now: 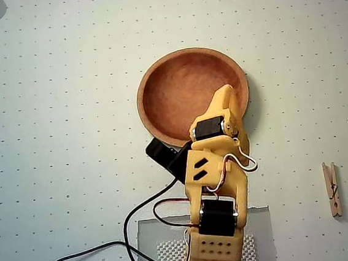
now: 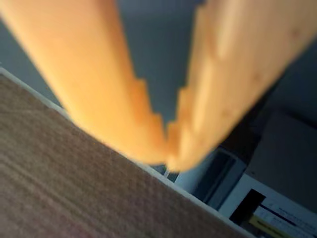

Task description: Grasp a clothespin and put it in the bowl.

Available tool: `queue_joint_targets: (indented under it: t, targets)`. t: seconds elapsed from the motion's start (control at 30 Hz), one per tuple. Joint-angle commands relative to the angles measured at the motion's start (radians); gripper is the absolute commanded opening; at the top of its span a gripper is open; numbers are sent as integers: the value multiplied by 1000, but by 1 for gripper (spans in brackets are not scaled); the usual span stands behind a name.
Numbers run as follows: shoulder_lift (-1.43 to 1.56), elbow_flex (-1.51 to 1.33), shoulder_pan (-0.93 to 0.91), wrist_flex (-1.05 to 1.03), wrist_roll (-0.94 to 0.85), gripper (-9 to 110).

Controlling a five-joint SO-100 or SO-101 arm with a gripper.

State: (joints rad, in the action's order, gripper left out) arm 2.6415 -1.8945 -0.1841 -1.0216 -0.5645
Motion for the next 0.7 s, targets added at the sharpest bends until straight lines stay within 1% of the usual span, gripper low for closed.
queue_joint_targets:
  t: [0.0, 0.13, 0.47, 0.57, 0.67]
  targets:
    - [-202, 219, 3, -107, -167, -3]
    - [-410, 348, 18, -299, -399, -3]
    - [-707, 508, -8, -712, -719, -3]
    - [-758, 500, -11, -775, -787, -3]
    - [-792, 491, -37, -769, -811, -3]
